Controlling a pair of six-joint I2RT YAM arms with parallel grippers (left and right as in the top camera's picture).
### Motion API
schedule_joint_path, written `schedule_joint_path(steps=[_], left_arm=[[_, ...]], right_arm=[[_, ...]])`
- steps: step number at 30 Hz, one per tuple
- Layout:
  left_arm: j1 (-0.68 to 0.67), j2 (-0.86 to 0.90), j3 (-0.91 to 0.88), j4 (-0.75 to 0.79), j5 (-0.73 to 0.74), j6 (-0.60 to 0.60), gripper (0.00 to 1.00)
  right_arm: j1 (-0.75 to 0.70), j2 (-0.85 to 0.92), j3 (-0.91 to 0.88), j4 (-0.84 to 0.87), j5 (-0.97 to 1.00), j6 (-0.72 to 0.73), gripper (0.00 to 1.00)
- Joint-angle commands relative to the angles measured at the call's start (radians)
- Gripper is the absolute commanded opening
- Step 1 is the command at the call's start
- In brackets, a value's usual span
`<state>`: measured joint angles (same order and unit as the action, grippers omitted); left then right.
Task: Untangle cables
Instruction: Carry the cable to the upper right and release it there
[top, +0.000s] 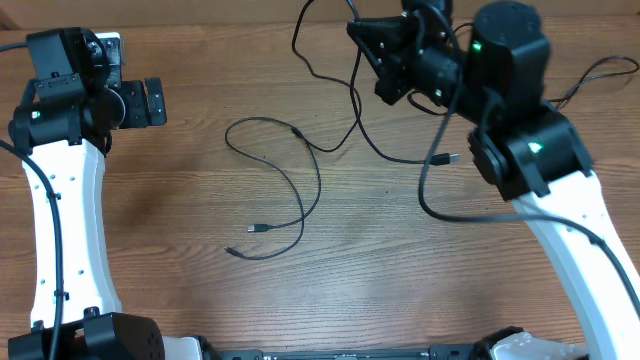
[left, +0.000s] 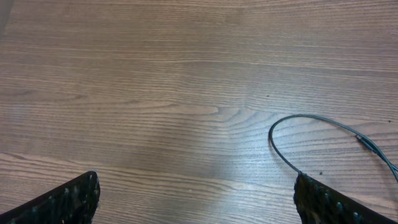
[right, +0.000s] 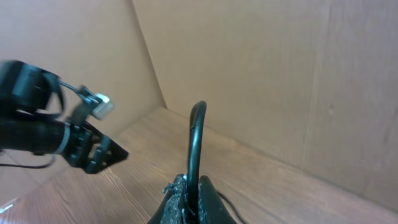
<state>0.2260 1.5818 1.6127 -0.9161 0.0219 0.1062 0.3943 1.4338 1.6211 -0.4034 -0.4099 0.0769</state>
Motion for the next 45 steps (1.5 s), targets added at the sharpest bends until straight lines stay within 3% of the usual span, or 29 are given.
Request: schedule_joint_path(steps=[1, 5, 11, 23, 27, 45], left_arm=[[-0.002, -0.005, 0.008, 0.001, -0.003, -0.013, 1.00], [-0.002, -0.005, 0.008, 0.001, -0.003, -0.013, 0.99], [-0.002, -0.005, 0.008, 0.001, -0.003, -0.013, 0.99], [-0.002, -0.005, 0.008, 0.001, -0.003, -0.013, 1.00], [-0.002, -0.005, 0.008, 0.001, -0.003, -0.013, 0.99], [-0.002, -0.005, 0.008, 0.001, -0.003, -0.013, 1.00]], right_arm=[[-0.001, -0.079, 0.010, 0.011, -0.010, -0.011, 0.04], [-0.006, -0.125, 0.010, 0.008, 0.000, -0.011, 0.04], [-0.008, -0.174, 0.010, -0.026, 0.163, -0.011, 0.04], [-0.011, -0.191, 0.010, -0.170, 0.760, -0.011, 0.04], [-0.052, -0.186, 0.010, -0.220, 0.879, -0.011, 0.04], [-0.492, -0.032, 0.009, -0.391, 0.672, 0.008, 0.04]])
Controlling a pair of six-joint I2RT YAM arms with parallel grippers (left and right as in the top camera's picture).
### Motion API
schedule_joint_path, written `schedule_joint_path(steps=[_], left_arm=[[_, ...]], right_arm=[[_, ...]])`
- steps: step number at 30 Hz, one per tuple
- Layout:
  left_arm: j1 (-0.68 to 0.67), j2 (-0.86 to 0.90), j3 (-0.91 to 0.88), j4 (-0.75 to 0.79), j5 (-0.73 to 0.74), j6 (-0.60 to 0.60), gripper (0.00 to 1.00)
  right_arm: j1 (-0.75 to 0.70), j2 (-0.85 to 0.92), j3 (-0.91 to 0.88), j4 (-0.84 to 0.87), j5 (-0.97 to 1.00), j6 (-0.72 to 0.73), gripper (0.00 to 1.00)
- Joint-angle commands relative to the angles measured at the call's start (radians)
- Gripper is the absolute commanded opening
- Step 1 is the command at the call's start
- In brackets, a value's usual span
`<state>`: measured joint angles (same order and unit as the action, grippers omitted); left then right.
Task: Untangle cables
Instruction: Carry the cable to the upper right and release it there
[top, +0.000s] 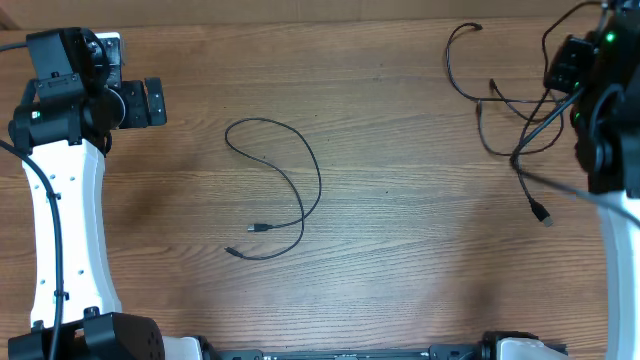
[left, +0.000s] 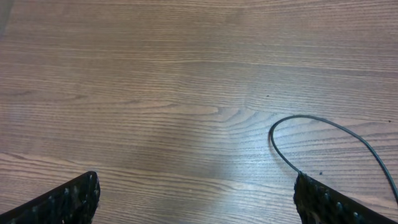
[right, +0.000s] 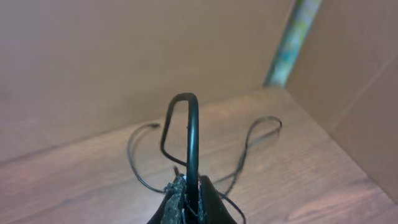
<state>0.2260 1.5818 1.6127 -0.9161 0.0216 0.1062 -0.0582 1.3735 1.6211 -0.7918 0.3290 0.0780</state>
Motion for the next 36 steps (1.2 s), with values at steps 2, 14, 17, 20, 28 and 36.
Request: schedule_joint_path(steps=[2, 14, 17, 20, 28, 36], left_arm=[[-0.002, -0.005, 0.008, 0.001, -0.003, -0.013, 0.99], [-0.002, -0.005, 0.008, 0.001, -0.003, -0.013, 1.00], [-0.002, -0.005, 0.008, 0.001, -0.003, -0.013, 1.00], [-0.002, -0.005, 0.008, 0.001, -0.003, -0.013, 1.00], [-0.002, -0.005, 0.008, 0.002, -0.003, -0.013, 1.00], [-0.002, -0.005, 0.008, 0.001, -0.003, -0.013, 1.00]], right_arm=[[-0.070, 0.049, 0.009, -0.016, -0.084, 0.007, 0.04], [-0.255, 0.083, 0.009, -0.018, -0.095, 0.006, 0.04], [-0.329, 0.120, 0.009, -0.014, -0.096, -0.001, 0.04], [-0.393, 0.165, 0.009, -0.003, -0.104, -0.001, 0.04], [-0.509, 0.278, 0.009, 0.126, -0.200, -0.001, 0.04], [-0.590, 0.458, 0.009, 0.277, -0.200, -0.001, 0.04]])
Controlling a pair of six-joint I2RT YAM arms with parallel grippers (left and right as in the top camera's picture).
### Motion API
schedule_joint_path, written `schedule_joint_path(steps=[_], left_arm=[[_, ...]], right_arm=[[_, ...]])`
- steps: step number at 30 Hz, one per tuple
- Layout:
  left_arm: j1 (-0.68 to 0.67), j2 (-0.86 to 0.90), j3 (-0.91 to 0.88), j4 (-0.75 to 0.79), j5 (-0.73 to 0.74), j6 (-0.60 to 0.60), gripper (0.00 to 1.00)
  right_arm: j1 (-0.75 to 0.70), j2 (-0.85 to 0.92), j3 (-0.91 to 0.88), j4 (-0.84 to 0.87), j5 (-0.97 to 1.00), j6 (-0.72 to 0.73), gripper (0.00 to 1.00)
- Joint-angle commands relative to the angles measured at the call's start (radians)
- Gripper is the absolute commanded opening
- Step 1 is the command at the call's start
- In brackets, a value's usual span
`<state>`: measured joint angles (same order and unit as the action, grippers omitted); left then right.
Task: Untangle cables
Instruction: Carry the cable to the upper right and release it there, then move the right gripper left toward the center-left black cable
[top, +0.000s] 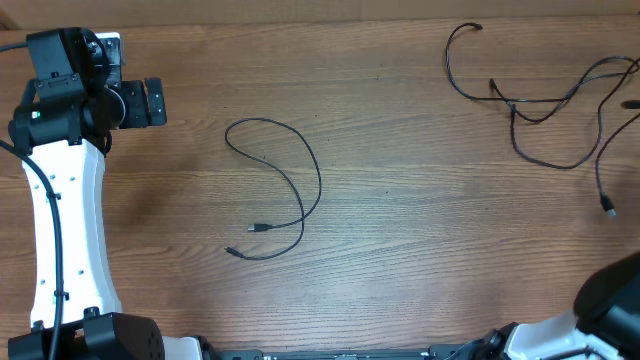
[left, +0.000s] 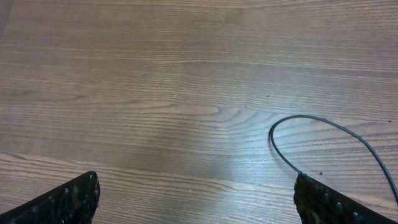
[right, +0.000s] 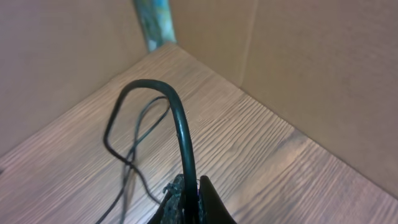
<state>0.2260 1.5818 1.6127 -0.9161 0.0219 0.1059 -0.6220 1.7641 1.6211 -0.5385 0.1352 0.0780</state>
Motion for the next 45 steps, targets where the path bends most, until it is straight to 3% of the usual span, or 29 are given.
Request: schedule_joint_path(steps=[1, 10, 19, 20, 21, 22, 23, 24, 34, 45], left_arm=[[-0.002, -0.005, 0.008, 0.001, -0.003, -0.013, 1.00], [-0.002, -0.005, 0.008, 0.001, -0.003, -0.013, 1.00], [-0.002, -0.005, 0.008, 0.001, -0.003, -0.013, 1.00], [-0.002, -0.005, 0.008, 0.001, -0.003, -0.013, 1.00], [-0.002, -0.005, 0.008, 0.001, -0.003, -0.013, 1.00], [-0.002, -0.005, 0.008, 0.001, -0.003, -0.013, 1.00], [-0.002, -0.005, 0.008, 0.001, -0.003, -0.013, 1.00], [-0.002, -0.005, 0.008, 0.001, -0.003, -0.013, 0.99], [-0.002, -0.005, 0.008, 0.001, -0.003, -0.013, 0.99], [-0.002, -0.005, 0.008, 0.001, -0.003, -0.013, 0.99]], right_arm=[[-0.035, 0.092, 0.009, 0.044, -0.006, -0.001, 0.04], [-0.126, 0.277, 0.009, 0.218, -0.006, 0.000, 0.04], [-0.237, 0.318, 0.009, 0.273, -0.006, 0.004, 0.06], [-0.246, 0.318, 0.009, 0.274, -0.012, 0.003, 0.18], [-0.256, 0.318, 0.009, 0.275, -0.027, 0.003, 0.38], [-0.267, 0.318, 0.009, 0.274, -0.050, 0.003, 0.67], [-0.275, 0.318, 0.009, 0.272, -0.075, 0.003, 0.88], [-0.283, 0.318, 0.009, 0.268, -0.106, 0.003, 1.00], [-0.296, 0.312, 0.009, 0.211, -0.315, 0.002, 1.00], [-0.255, 0.250, 0.009, 0.179, -0.881, -0.039, 1.00]])
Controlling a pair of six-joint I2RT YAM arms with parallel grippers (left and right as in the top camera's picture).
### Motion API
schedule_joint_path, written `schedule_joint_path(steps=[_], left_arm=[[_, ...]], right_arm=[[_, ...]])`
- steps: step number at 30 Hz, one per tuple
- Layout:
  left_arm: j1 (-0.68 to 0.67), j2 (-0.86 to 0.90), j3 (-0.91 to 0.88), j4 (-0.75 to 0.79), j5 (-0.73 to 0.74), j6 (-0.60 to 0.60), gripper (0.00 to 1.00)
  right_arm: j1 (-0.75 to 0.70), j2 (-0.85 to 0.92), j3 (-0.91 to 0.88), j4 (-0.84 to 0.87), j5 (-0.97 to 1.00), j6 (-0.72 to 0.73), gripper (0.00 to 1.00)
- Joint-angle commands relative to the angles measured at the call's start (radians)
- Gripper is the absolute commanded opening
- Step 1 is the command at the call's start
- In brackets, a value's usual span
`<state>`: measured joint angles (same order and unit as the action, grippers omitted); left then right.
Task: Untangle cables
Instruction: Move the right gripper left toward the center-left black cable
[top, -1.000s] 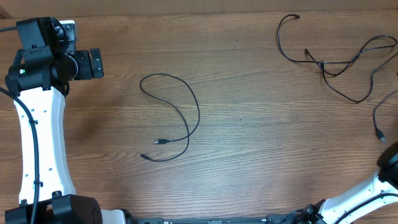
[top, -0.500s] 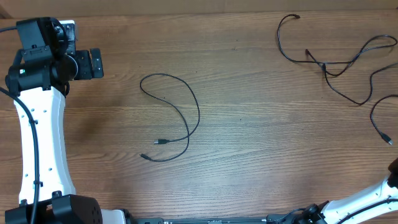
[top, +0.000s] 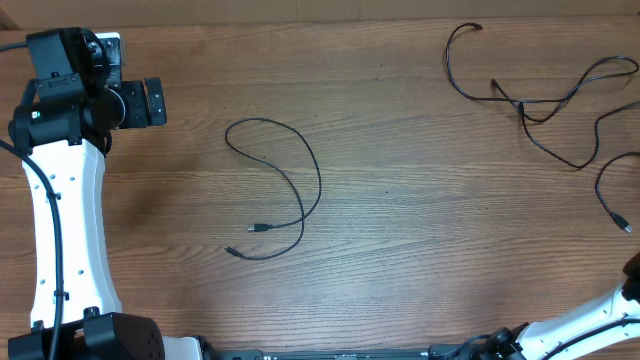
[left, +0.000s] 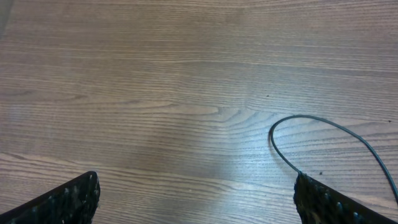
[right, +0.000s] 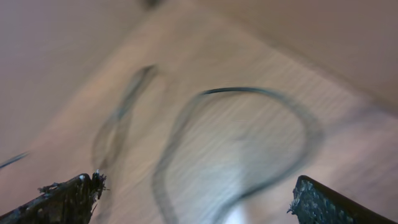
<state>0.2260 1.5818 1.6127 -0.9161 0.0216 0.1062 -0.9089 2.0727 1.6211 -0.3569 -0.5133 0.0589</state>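
Observation:
One thin black cable (top: 300, 190) lies looped at the table's middle, both plugs near its lower end. Part of its loop (left: 311, 121) shows in the left wrist view, just ahead of my open left gripper (left: 199, 208), which hovers at the far left (top: 143, 103) with nothing between its fingers. A second, longer black cable (top: 545, 100) sprawls at the back right, apart from the first. The right wrist view is blurred. It shows my right gripper (right: 199, 205) open above a loop of that cable (right: 249, 99), holding nothing. The right gripper itself is outside the overhead view.
A brown cardboard wall runs along the table's far edge (top: 300, 10). Only a sliver of the right arm (top: 610, 315) shows at the bottom right corner. The table is bare wood (top: 420, 230) between the two cables.
My right gripper, which was shut on the second cable, now stands open and the cable is let go. That cable's right-hand loop and plug have settled lower on the table. The left arm is unmoved.
My right gripper first held the second cable at the back middle, where it ran by the middle cable. Then it was at the right edge with that cable, apart from the first. It still gripped it when outside the overhead view, and now it is open.

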Motion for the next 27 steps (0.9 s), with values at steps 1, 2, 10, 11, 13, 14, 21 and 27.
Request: schedule_joint_path(steps=[1, 2, 10, 11, 13, 14, 21, 27], left_arm=[[-0.002, -0.005, 0.008, 0.001, -0.003, -0.013, 1.00], [-0.002, -0.005, 0.008, 0.001, -0.003, -0.013, 0.99], [-0.002, -0.005, 0.008, 0.001, -0.003, -0.013, 1.00], [-0.002, -0.005, 0.008, 0.001, -0.003, -0.013, 1.00], [-0.002, -0.005, 0.008, 0.001, -0.003, -0.013, 0.99], [-0.002, -0.005, 0.008, 0.001, -0.003, -0.013, 1.00], [-0.002, -0.005, 0.008, 0.001, -0.003, -0.013, 1.00], [-0.002, -0.005, 0.008, 0.001, -0.003, -0.013, 1.00]], right_arm=[[0.044, -0.063, 0.009, -0.011, -0.258, -0.020, 1.00], [0.059, -0.069, 0.009, -0.023, -0.267, -0.020, 1.00], [0.274, -0.087, 0.009, -0.176, -0.266, -0.122, 1.00], [0.308, -0.087, 0.009, -0.196, -0.266, -0.145, 1.00], [0.385, -0.087, 0.009, -0.232, -0.265, -0.193, 1.00], [0.421, -0.087, 0.009, -0.246, -0.265, -0.209, 1.00], [0.690, -0.085, 0.009, -0.361, -0.214, -0.323, 1.00], [0.905, -0.066, 0.008, -0.405, -0.171, -0.324, 1.00]])
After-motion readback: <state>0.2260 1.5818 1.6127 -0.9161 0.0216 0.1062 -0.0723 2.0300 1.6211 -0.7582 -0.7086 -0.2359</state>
